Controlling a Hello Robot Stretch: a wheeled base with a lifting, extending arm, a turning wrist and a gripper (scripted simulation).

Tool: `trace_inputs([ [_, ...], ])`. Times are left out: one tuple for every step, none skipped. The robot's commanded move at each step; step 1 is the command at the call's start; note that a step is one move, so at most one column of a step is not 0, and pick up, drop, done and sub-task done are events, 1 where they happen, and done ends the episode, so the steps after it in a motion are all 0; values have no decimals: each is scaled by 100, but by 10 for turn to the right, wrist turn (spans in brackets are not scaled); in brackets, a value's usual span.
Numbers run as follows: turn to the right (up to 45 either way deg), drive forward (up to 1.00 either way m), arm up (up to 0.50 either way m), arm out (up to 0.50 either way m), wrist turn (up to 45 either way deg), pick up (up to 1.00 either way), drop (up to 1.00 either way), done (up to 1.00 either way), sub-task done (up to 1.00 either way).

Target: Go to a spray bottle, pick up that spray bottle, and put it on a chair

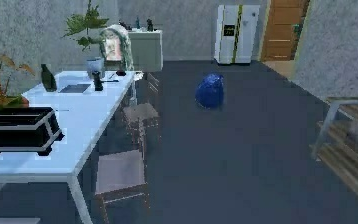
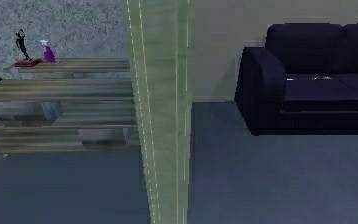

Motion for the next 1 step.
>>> trace_inputs([
  [420, 0, 0, 0, 0, 0, 0, 0, 0],
])
